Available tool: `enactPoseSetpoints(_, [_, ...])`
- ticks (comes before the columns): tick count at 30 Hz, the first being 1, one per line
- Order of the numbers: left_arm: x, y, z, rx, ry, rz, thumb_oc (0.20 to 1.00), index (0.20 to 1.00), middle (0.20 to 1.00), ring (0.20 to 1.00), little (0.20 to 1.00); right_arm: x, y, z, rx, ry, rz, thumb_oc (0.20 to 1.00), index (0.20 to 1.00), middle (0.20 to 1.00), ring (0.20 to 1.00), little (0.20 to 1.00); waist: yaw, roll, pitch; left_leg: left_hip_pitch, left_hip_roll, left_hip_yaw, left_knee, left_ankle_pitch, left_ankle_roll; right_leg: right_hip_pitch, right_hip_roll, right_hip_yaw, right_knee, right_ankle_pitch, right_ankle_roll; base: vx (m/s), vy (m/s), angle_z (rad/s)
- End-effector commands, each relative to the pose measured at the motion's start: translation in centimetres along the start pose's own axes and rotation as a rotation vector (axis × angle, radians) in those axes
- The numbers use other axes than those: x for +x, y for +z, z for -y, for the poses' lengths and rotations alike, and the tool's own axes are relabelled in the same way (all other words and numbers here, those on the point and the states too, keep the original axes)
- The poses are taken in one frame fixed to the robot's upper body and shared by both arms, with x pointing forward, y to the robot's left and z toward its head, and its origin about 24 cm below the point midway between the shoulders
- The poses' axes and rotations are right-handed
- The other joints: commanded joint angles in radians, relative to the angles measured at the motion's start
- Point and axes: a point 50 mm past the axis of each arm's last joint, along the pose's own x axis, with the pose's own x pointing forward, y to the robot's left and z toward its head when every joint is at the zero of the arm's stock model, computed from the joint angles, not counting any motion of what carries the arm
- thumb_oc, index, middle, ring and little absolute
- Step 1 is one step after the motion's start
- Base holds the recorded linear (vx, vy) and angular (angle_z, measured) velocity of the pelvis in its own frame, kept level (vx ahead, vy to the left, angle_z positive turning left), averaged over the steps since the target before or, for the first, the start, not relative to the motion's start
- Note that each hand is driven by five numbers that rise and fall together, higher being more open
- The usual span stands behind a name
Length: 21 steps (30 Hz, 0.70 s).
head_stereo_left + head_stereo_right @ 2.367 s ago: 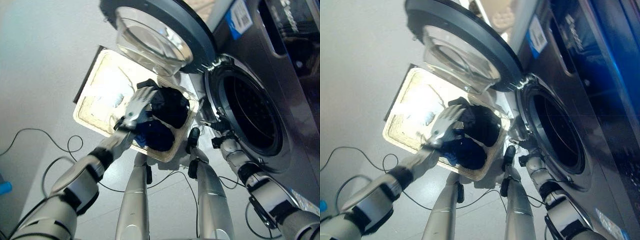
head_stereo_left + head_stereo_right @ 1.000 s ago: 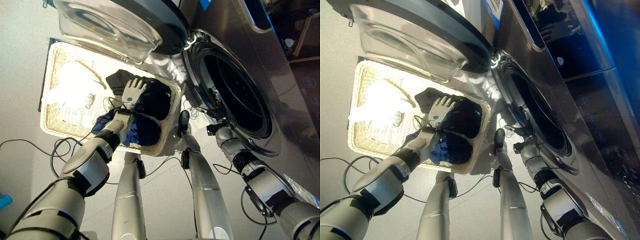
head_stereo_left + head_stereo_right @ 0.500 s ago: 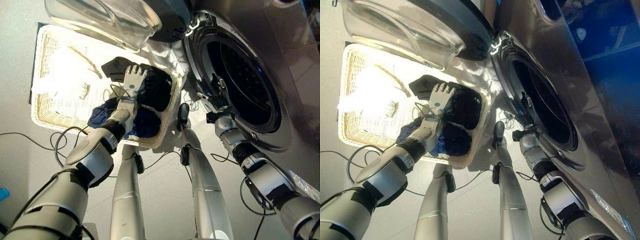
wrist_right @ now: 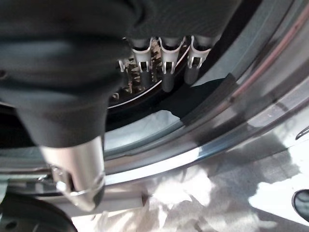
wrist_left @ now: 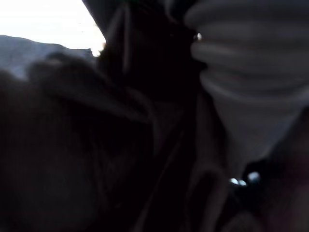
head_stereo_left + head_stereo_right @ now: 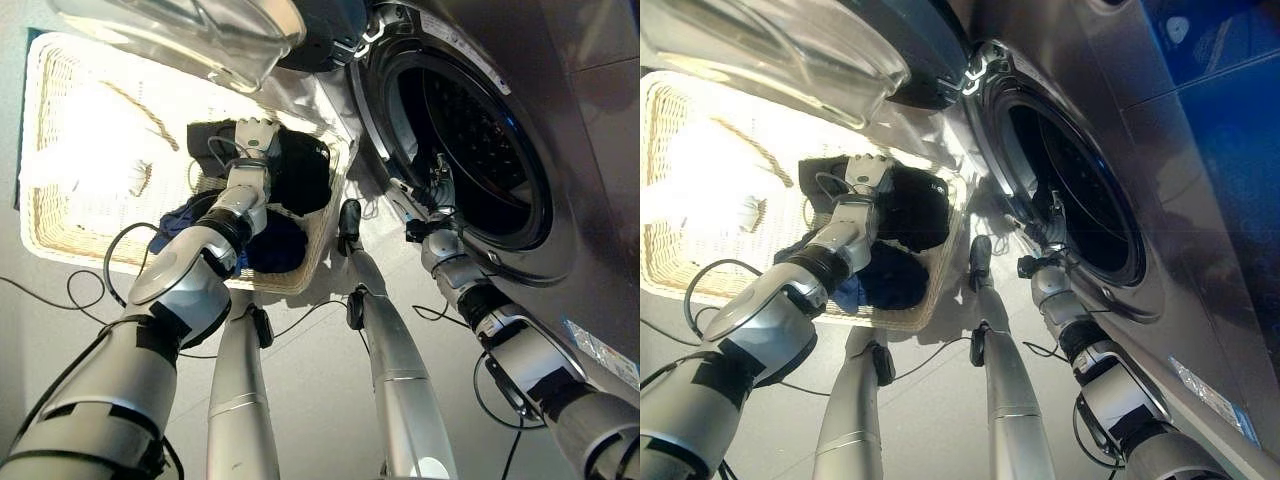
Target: Put the clothes into the washing machine.
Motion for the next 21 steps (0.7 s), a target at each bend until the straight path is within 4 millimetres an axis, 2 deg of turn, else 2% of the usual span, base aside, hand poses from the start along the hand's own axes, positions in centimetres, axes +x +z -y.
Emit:
enactPoseSetpoints(1, [-1.3,-2.3,5.5,-0.049,-0.223,-0.107,0.200,0.200,0.200,0.200,0.200,0.4,1.9,0.5,0.097,-0.036,0.093,1.000,1.000,1.000,1.000,1.000,0.005,0.018,0.010,0.003,-0.006,0.043,-0.095,0.079,-0.054,0.010,0.013,-0.020,0.093,-0.052,0.095,-0.01,0.011,-0.10])
enactPoseSetpoints(16, [-1.8,-3.6,6.9,-0.044,-0.227,-0.116,0.200,0.200,0.200,0.200,0.200,0.2,1.1,1.0,0.108,-0.066,0.071,1.000,1.000,1.000,1.000,1.000,0.019,0.032,0.010,0.050,-0.003,0.053,-0.082,0.078,-0.054,0.056,0.005,-0.036,0.116,-0.067,0.089,0.00,0.002,-0.01])
enactPoseSetpoints(20, [-1.9,-3.5,7.1,-0.167,-0.188,-0.112,0.200,0.200,0.200,0.200,0.200,0.0,0.8,1.1,0.108,-0.068,0.063,1.000,1.000,1.000,1.000,1.000,0.025,0.035,0.010,0.066,-0.004,0.053,-0.083,0.075,-0.051,0.070,0.002,-0.041,0.122,-0.072,0.088,0.00,0.000,0.00])
enactPoseSetpoints(21, [-2.1,-3.4,7.4,-0.259,-0.171,-0.114,0.200,0.200,0.200,0.200,0.200,-0.2,0.5,1.1,0.105,-0.067,0.055,1.000,1.000,1.000,1.000,1.000,0.028,0.036,0.010,0.081,-0.006,0.053,-0.084,0.071,-0.051,0.084,0.000,-0.044,0.126,-0.078,0.088,0.00,0.000,0.00])
